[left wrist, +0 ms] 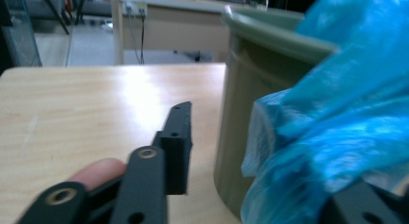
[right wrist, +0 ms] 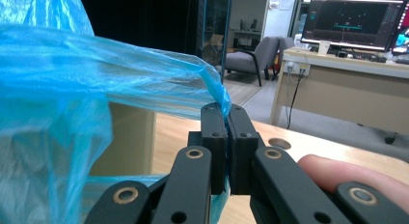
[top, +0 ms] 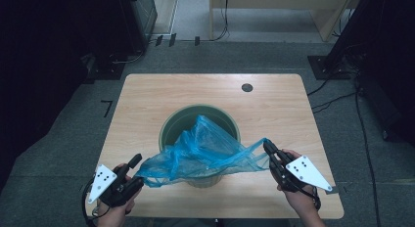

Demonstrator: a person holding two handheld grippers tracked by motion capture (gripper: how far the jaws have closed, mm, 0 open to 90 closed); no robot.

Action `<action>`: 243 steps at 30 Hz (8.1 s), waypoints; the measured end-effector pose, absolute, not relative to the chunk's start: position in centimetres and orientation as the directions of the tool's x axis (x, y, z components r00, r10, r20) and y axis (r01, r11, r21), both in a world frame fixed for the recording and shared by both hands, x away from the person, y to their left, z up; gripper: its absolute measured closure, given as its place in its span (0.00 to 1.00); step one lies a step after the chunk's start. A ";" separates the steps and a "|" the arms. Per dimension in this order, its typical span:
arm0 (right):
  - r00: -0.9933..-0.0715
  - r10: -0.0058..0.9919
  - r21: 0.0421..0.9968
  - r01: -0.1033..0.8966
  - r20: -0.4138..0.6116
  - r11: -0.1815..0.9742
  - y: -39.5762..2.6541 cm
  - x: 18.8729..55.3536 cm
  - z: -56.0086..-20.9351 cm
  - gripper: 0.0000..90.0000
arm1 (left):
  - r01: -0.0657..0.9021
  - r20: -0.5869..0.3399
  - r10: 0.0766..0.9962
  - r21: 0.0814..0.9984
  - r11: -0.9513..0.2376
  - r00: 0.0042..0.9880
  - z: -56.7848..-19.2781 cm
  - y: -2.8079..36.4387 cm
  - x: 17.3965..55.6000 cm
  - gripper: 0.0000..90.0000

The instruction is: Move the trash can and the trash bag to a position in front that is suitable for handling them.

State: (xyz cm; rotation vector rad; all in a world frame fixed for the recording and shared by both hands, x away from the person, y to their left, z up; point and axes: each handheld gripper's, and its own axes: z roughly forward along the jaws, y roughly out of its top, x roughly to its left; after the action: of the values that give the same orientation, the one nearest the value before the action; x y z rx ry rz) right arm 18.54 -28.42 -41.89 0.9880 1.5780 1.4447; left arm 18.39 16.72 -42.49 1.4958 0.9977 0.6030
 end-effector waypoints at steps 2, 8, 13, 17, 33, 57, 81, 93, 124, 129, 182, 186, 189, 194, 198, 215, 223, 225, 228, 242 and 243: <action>-0.408 0.913 0.998 0.042 -0.032 0.053 -28.2 19.0 -41.6 0.99 | 0.219 -0.166 0.844 0.974 0.060 0.509 -42.3 16.8 18.9 0.61; -0.398 0.917 0.996 0.089 0.005 0.033 -27.4 21.5 -41.0 0.99 | 0.296 -0.244 0.830 0.950 0.101 0.501 -42.5 15.7 21.5 0.85; -0.398 0.917 0.984 0.170 0.017 0.055 -26.0 23.9 -41.6 0.99 | 0.417 -0.333 0.802 0.901 0.117 0.495 -43.7 14.1 24.2 0.99; -0.398 0.917 0.966 0.246 0.030 0.076 -24.6 25.6 -43.3 0.99 | 0.485 -0.363 0.790 0.869 0.096 0.493 -45.0 13.1 25.7 1.00; -0.390 0.915 0.869 0.484 0.106 0.106 -22.3 26.1 -50.9 1.00 | 0.444 -0.280 0.838 0.895 0.051 0.468 -43.8 12.3 25.9 0.92; -0.375 0.919 0.898 0.436 0.124 0.057 -22.5 26.1 -49.1 1.00 | 0.570 -0.359 0.826 0.820 0.057 0.434 -47.8 13.7 28.2 1.00; -0.557 0.830 0.997 0.070 0.027 0.015 -28.3 21.5 -43.5 0.40 | 0.210 -0.190 0.717 0.976 0.062 0.670 -42.7 16.5 23.2 0.27; -0.569 0.822 0.996 0.076 0.000 0.052 -28.6 21.2 -42.9 0.38 | 0.236 -0.196 0.824 0.969 0.079 0.532 -42.1 16.6 22.9 0.87; -0.835 0.550 0.998 0.049 0.020 0.038 -29.8 19.3 -40.8 0.26 | 0.295 -0.252 0.873 0.946 0.131 0.418 -40.9 15.8 23.4 0.98; -0.842 0.537 0.997 0.074 0.046 0.032 -30.7 19.5 -41.2 0.26 | 0.319 -0.287 0.879 0.933 0.167 0.380 -40.9 16.2 23.5 0.98; -0.563 0.827 0.989 0.123 0.005 0.078 -22.5 30.0 -38.8 1.00 | 0.384 -0.330 0.804 0.913 0.139 0.495 -40.3 14.3 28.7 0.92; -0.561 0.826 0.986 0.160 0.054 0.044 -22.5 32.2 -38.6 1.00 | 0.443 -0.407 0.776 0.877 0.185 0.481 -41.0 14.5 30.6 0.94; -0.539 0.840 0.984 0.175 0.065 0.036 -22.2 33.4 -38.4 1.00 | 0.487 -0.445 0.760 0.851 0.195 0.474 -41.4 14.3 31.8 0.96; -0.535 0.834 0.954 0.299 0.136 0.036 -22.4 36.3 -40.0 1.00 | 0.569 -0.522 0.727 0.793 0.219 0.447 -42.2 13.6 33.6 0.97; -0.536 0.809 0.922 0.387 0.243 -0.020 -22.1 37.3 -41.4 1.00 | 0.639 -0.548 0.717 0.746 0.187 0.431 -43.0 12.8 34.4 0.98; -0.450 0.847 0.884 0.466 0.284 -0.048 -22.4 36.7 -42.3 1.00 | 0.718 -0.608 0.741 0.648 0.255 0.285 -44.9 15.1 36.0 0.99; -0.475 0.835 0.927 0.360 0.277 -0.103 -24.0 34.5 -40.7 1.00 | 0.640 -0.688 0.574 0.692 0.334 0.444 -43.6 17.8 33.7 0.56; -0.483 0.828 0.931 0.345 0.285 -0.119 -24.6 33.9 -40.6 1.00 | 0.597 -0.668 0.573 0.723 0.349 0.475 -43.0 18.5 32.9 0.50; -0.499 0.819 0.938 0.319 0.284 -0.131 -25.1 33.1 -40.3 1.00 | 0.526 -0.613 0.593 0.779 0.342 0.522 -42.1 19.3 31.7 0.42; -0.548 0.811 0.966 0.247 0.205 -0.078 -24.4 29.4 -40.2 1.00 | 0.343 -0.343 0.653 0.930 0.133 0.676 -38.5 14.4 26.8 0.38; -0.547 0.813 0.967 0.244 0.200 -0.073 -24.4 29.3 -40.2 1.00 | 0.338 -0.329 0.661 0.933 0.120 0.675 -38.4 14.1 26.7 0.39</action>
State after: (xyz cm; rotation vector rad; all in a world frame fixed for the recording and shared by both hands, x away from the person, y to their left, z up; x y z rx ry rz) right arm 29.25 -24.36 -40.20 1.1355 1.7524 1.6586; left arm 26.71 14.13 -38.44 1.4843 0.8733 0.2859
